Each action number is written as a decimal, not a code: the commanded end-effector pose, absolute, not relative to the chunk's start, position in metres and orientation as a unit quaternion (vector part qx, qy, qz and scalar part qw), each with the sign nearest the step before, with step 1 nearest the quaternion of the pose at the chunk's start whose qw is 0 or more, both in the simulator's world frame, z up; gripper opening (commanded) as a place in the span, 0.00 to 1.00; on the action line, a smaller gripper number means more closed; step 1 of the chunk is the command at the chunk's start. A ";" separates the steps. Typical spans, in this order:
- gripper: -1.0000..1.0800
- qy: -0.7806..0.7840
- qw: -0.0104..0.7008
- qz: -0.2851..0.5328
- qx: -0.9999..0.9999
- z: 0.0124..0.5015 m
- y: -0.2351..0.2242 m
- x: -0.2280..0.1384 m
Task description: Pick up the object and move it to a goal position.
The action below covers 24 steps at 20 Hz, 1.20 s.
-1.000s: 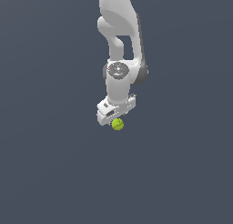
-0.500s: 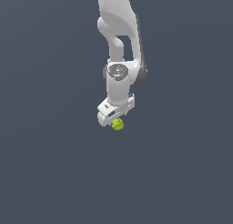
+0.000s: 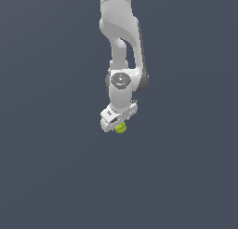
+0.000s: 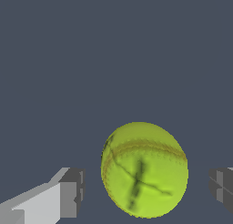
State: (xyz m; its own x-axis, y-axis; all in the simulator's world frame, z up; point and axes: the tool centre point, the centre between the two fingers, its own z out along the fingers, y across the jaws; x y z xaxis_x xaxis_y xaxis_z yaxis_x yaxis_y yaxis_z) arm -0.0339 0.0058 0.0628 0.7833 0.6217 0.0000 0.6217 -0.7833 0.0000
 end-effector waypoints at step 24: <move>0.00 -0.330 0.000 0.000 -0.944 0.052 0.006 -0.029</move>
